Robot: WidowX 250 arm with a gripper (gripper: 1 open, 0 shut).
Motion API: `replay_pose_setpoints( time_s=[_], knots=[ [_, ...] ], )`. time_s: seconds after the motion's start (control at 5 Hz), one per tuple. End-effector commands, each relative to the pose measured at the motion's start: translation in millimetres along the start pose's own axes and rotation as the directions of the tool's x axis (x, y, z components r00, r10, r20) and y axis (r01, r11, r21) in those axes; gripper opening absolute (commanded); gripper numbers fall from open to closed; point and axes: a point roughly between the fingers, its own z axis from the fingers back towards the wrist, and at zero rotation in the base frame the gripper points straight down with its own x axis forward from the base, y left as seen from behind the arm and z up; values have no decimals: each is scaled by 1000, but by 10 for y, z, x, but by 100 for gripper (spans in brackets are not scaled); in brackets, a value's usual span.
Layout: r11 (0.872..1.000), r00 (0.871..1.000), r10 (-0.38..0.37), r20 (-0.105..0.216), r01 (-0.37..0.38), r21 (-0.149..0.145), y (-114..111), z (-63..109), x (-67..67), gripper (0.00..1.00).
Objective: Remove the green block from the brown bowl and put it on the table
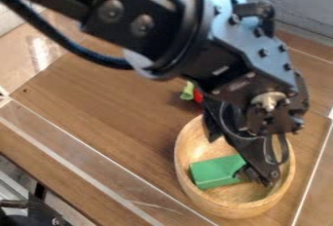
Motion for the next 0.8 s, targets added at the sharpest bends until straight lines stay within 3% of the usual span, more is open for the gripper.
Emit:
replay_pose_setpoints(
  time_s=[0.0, 0.2, 0.4, 0.6],
  knots=[
    [1000, 999, -16, 32, 17, -22, 55, -25, 64, 100],
    [999, 999, -15, 30, 16, -35, 99, -187, -50, 100],
    [999, 999, -31, 26, 32, -29, 193, -262, -142, 100],
    [996, 996, -84, -16, 83, -14, 178, -92, -123, 0]
  ],
)
